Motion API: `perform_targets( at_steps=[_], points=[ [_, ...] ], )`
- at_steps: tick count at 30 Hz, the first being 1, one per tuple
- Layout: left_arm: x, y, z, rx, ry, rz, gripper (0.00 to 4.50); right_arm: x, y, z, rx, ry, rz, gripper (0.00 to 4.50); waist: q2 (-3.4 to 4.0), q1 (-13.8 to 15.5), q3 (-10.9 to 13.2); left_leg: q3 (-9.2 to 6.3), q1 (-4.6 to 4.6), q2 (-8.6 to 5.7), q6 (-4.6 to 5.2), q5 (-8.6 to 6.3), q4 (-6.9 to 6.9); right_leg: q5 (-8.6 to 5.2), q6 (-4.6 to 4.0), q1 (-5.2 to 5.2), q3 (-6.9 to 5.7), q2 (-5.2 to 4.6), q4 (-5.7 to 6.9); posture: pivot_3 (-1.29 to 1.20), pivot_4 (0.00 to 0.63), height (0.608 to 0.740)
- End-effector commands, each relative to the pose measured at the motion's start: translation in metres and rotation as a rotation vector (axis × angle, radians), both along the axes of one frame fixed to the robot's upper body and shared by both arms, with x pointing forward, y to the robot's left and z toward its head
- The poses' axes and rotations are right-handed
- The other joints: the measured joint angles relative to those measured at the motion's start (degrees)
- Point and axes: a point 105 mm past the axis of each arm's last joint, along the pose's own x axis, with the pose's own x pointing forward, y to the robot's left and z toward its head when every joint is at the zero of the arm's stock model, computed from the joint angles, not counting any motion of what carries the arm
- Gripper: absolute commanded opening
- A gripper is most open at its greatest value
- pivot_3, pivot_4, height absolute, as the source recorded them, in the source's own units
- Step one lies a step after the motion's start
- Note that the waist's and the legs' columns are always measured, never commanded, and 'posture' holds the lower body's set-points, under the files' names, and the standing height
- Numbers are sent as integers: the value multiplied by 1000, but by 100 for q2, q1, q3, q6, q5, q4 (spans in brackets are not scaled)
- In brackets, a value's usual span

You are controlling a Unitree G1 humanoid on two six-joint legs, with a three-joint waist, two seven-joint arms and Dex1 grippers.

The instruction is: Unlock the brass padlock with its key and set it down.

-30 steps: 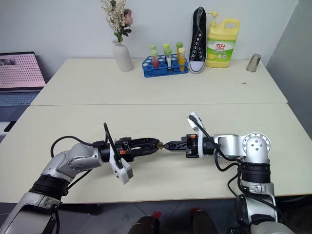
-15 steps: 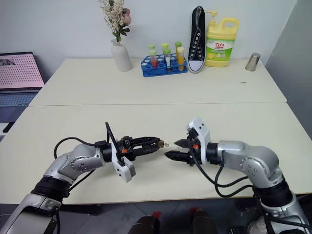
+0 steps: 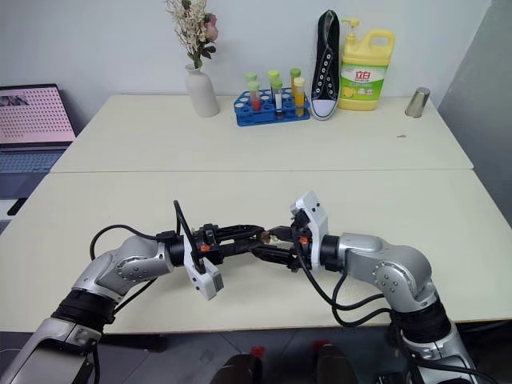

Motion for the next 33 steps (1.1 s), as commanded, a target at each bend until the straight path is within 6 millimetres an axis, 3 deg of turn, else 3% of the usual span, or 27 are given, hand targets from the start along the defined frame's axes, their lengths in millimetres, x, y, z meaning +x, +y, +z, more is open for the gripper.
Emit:
perform_targets(
  at_steps=[1, 6, 19, 27, 33],
  points=[
    [-3, -5, 10, -42, -20, -28, 955, 3, -1, 10, 18, -50, -2, 2000, 0, 0, 0, 0, 0, 0, 0, 0, 0, 0, 0, 0, 0, 0, 0, 0, 150, 740],
    [-4, -5, 10, -47, -15, -30, 955, 3, -1, 10, 14, -54, 6, 183, 0, 0, 0, 0, 0, -1, 0, 0, 0, 0, 0, 0, 0, 0, 1, 0, 150, 740],
    [-13, -4, 8, -91, 54, -49, 955, 4, -3, 12, 4, -84, 33, 125, 0, -4, 0, 0, 1, 0, 0, 0, 0, 0, 0, -1, 0, 0, 2, 0, 150, 740],
    [-28, 21, 5, -164, 218, 41, 3577, 12, -14, 12, -16, -114, -11, 126, 1, -15, 1, 2, 0, 8, 0, 0, -1, 0, -1, -7, 6, -1, 5, 0, 150, 740],
    [-23, 35, 0, -332, 463, 202, 3603, 15, -22, 14, -29, -143, -24, 126, 3, -8, 2, 2, 0, 10, 0, 0, 0, 0, -1, -6, 5, -2, 7, 0, 150, 740]
  ],
)
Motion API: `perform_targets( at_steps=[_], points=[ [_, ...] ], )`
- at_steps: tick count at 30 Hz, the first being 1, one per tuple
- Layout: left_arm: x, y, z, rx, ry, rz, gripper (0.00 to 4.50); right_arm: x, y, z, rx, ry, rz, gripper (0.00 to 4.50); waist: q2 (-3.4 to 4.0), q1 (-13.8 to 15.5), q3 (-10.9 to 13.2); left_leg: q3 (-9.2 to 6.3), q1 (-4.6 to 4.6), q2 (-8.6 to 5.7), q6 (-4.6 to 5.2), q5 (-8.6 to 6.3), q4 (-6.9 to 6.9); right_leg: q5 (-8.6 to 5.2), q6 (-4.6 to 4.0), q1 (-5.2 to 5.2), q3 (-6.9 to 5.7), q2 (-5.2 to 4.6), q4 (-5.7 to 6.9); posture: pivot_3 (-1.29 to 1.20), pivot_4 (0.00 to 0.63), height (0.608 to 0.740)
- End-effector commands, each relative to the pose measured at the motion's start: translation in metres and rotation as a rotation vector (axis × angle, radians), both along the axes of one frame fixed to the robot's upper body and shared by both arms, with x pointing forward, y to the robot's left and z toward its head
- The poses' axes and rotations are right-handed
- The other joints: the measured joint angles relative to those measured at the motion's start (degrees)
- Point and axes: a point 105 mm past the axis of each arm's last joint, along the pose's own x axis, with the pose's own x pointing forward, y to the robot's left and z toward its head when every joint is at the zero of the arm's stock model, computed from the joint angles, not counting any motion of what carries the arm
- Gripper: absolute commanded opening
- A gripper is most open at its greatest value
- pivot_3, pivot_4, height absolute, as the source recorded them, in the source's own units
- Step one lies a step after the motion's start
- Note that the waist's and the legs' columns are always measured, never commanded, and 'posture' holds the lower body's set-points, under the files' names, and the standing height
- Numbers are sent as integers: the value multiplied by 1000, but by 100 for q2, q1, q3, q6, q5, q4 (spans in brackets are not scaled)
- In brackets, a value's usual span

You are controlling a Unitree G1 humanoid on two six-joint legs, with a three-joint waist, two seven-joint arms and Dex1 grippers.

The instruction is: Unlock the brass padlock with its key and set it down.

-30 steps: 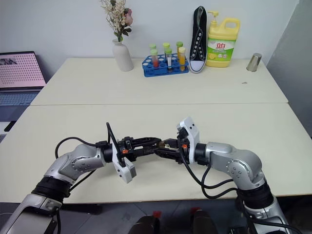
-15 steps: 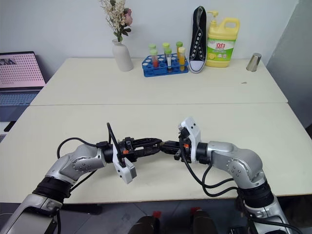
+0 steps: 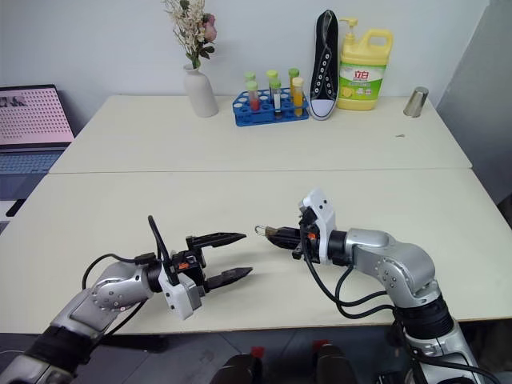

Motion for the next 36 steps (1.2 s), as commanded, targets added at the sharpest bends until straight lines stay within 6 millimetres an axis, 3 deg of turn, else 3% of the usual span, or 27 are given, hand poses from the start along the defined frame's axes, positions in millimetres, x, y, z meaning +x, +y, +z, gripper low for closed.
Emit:
perform_targets(
  at_steps=[1, 4, 8, 12, 17, 27, 36],
  points=[
    [8, 3, 13, -141, 141, 69, 3416, -1, -2, 15, 24, -75, 19, 126, 0, -1, 0, 0, 0, 0, 0, 0, 0, 0, 0, 2, -1, 0, -1, 0, 150, 740],
    [19, -2, 11, -252, 361, 109, 2716, -6, -1, 17, 19, -92, 51, 126, 0, 2, 0, -1, 0, -2, 0, 0, 1, 0, 0, 5, -3, 0, -2, 0, 150, 740],
    [32, -12, 12, -387, 632, 113, 1392, -14, 3, 20, 22, -102, 100, 126, 0, -2, 0, -2, 1, -7, 0, 0, 3, 0, 1, 7, -6, 5, -2, 0, 150, 740],
    [34, -16, 14, -414, 700, 108, 100, -16, 4, 20, 23, -105, 107, 126, -1, -30, 0, 0, 4, -7, 0, 0, 2, 0, 0, 7, -4, 6, -1, 0, 150, 740],
    [41, -26, 17, -544, 879, 53, 0, -19, 5, 20, 25, -107, 114, 126, -1, 2, 0, -4, 4, -6, -1, 1, 4, -2, -2, 7, -5, 7, 0, 0, 150, 740],
    [39, -33, 18, -555, 911, 38, 0, -21, 5, 19, 23, -103, 118, 126, -1, 5, 0, -2, 4, -5, -3, 1, 3, -1, -2, 10, -2, 4, -6, 0, 150, 740],
    [22, -42, 32, -560, 981, -41, 0, -19, 4, 16, 11, -97, 119, 126, -1, 4, 0, -2, 4, -3, -3, 1, 2, -1, -2, 10, -1, 3, -7, 0, 150, 740]
  ],
)
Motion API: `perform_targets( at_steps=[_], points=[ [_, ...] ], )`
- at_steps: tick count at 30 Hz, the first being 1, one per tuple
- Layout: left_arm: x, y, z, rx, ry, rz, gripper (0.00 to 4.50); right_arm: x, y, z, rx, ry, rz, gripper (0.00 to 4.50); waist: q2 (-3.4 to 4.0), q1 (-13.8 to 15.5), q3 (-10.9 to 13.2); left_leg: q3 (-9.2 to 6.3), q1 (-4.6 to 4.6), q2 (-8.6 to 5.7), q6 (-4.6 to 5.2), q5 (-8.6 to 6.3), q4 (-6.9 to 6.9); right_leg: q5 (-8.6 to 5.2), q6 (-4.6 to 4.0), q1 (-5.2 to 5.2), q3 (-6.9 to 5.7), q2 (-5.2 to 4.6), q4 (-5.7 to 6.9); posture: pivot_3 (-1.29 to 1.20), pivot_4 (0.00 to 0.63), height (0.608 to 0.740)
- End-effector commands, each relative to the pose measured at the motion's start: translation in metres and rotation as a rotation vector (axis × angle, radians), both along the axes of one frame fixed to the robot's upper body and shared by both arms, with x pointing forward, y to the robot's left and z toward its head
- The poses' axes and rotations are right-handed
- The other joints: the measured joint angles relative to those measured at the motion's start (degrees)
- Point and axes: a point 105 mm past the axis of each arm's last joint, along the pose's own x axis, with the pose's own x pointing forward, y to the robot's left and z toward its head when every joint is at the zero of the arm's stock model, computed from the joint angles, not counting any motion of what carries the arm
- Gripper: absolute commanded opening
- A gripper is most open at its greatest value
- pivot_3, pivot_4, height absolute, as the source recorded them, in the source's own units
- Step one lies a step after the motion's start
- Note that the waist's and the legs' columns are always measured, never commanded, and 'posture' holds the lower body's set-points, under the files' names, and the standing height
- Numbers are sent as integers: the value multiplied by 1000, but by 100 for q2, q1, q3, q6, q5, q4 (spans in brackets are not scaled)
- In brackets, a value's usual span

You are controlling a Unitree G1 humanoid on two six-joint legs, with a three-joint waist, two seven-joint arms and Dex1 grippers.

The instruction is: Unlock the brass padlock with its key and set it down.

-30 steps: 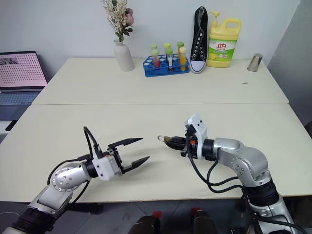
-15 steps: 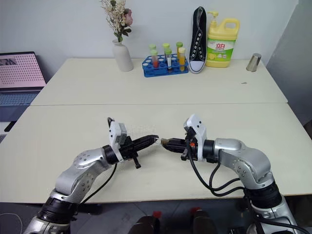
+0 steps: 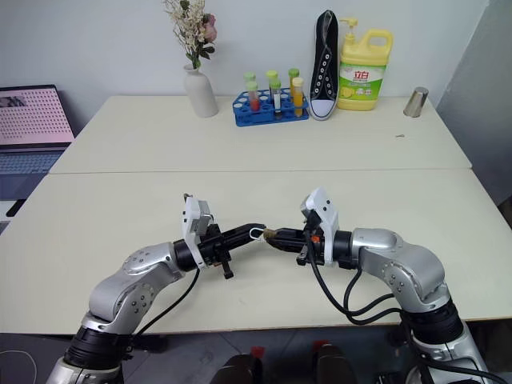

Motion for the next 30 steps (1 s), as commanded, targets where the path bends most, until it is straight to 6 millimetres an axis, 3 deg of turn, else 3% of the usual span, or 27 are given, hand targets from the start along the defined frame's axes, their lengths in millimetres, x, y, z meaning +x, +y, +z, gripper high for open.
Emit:
perform_targets(
  at_steps=[1, 12, 23, 30],
  points=[
    [-9, -4, 14, -26, -32, -41, 0, -3, 1, 6, 3, -36, 16, 126, 0, 0, 0, 0, 0, -1, 0, 0, 0, 0, 0, 0, 0, 0, 0, 0, 150, 740],
    [-27, 0, 5, 41, 43, -114, 0, -2, -1, 4, -6, -33, 16, 126, 0, 4, 0, 0, 0, 0, 0, 0, 0, 0, 0, 1, 0, 0, -2, 0, 150, 740],
    [-25, 6, 30, -62, 96, -120, 0, -3, -1, 2, -14, -27, 25, 126, 0, 3, 0, 0, 0, 1, 0, 0, 0, 0, 0, 1, -1, 0, -3, 0, 150, 740],
    [-24, 6, 29, -44, 101, -119, 0, -4, 0, 2, -17, -26, 30, 126, 0, 0, 0, 0, 0, 0, 0, 0, -1, 0, 0, 1, 0, 0, -3, 0, 150, 740]
  ],
)
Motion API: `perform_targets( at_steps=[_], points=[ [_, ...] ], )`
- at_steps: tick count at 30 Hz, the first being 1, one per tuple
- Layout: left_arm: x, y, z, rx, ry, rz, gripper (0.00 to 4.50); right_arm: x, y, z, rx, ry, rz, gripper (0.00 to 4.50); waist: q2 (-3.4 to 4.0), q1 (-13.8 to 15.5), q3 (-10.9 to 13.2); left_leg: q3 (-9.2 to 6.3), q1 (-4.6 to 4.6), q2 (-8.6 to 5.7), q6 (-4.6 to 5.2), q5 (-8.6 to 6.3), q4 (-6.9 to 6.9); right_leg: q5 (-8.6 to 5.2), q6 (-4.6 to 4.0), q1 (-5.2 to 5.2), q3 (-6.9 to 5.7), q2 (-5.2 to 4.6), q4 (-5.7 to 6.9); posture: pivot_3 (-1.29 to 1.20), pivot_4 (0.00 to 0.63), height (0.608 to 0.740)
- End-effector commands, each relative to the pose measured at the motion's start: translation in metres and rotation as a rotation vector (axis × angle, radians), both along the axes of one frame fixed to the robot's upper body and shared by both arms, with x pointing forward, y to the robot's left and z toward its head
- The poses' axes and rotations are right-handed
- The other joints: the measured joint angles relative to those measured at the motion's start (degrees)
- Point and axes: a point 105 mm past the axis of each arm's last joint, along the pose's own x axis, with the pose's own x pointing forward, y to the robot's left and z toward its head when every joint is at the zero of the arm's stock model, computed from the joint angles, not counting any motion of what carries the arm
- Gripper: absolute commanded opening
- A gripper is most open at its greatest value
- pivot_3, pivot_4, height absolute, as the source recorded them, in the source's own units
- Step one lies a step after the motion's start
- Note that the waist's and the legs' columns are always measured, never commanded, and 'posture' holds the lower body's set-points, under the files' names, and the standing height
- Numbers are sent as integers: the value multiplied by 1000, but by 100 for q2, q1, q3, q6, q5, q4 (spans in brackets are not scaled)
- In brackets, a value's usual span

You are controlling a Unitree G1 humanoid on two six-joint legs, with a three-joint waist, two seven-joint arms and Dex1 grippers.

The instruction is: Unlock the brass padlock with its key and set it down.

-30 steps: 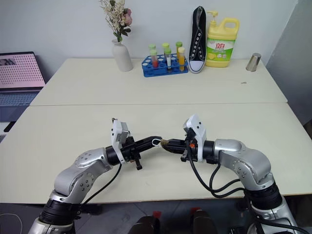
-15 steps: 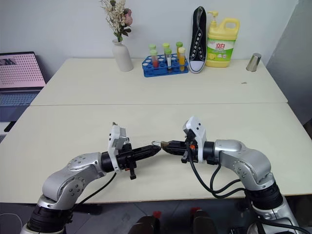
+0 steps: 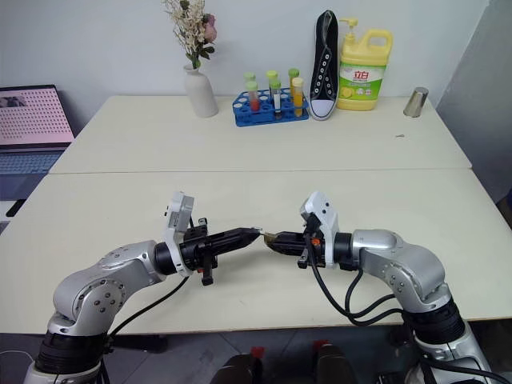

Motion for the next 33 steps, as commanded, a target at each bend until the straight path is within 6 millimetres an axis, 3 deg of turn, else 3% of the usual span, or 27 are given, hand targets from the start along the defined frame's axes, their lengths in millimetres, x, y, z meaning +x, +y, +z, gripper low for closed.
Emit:
perform_targets(
  at_steps=[1, 5, 8, 11, 13, 16, 19, 28, 30, 33],
  points=[
    [-1, -1, 9, -5, -43, -7, 0, -2, 1, 6, 10, -34, 17, 126, 0, 0, 0, 0, 0, 0, 0, 0, 0, 0, 0, 0, 0, 0, 0, 0, 150, 740],
    [-10, 3, 7, 86, -110, -30, 0, -1, 0, 5, 7, -25, 7, 126, 0, -7, 0, 1, 0, 0, 0, 0, 0, 0, 0, 0, 1, 0, -1, 0, 150, 740],
    [-22, 15, 1, 263, -267, -65, 0, 2, -4, 3, 9, 5, -13, 126, 2, -23, 1, 7, 1, 1, -1, 0, -6, 0, -1, -3, 6, 2, -5, 0, 150, 740],
    [-31, 28, -20, 526, -508, -156, 0, 7, -7, 3, 12, 55, -26, 126, 9, 10, 5, 8, 1, 1, -2, 1, -9, 0, -5, 1, 4, 2, -19, 0, 150, 740],
    [-32, 31, -26, 572, -580, -186, 0, 7, -7, 2, 13, 72, -28, 126, 15, 22, 9, 7, 1, 0, -2, 1, -11, 4, -11, 12, -2, 2, -43, 0, 150, 740],
    [-16, 35, -23, 565, -722, -92, 549, 12, -7, -5, -4, 150, -46, 126, 14, 46, 9, 2, 0, 4, -1, 0, -10, 6, -12, 24, -4, -4, -56, 0, 150, 740],
    [-16, 34, -25, 579, -832, -99, 1464, 23, -5, -21, -39, 261, -91, 126, 12, 30, 7, 1, -1, 2, 0, 0, -9, 7, -10, 24, -5, -5, -57, 0, 150, 740],
    [-13, 32, -32, 533, -825, -90, 4318, 50, 2, -49, -143, 344, -119, 126, 15, -3, 9, 1, -10, -1, 0, -1, -13, 8, -10, 4, -5, -2, -47, 0, 150, 740],
    [-13, 31, -32, 525, -814, -86, 4466, 56, -1, -51, -172, 328, -128, 126, 15, -3, 9, 1, -16, -1, 0, -1, -10, 8, -10, 0, -6, -2, -46, 0, 150, 740],
    [-12, 31, -34, 509, -753, -77, 4500, 63, -10, -55, -218, 292, -159, 1156, 15, -5, 9, 0, -23, -1, 0, 0, -9, 8, -10, -9, -7, -2, -43, 0, 150, 740]
  ],
)
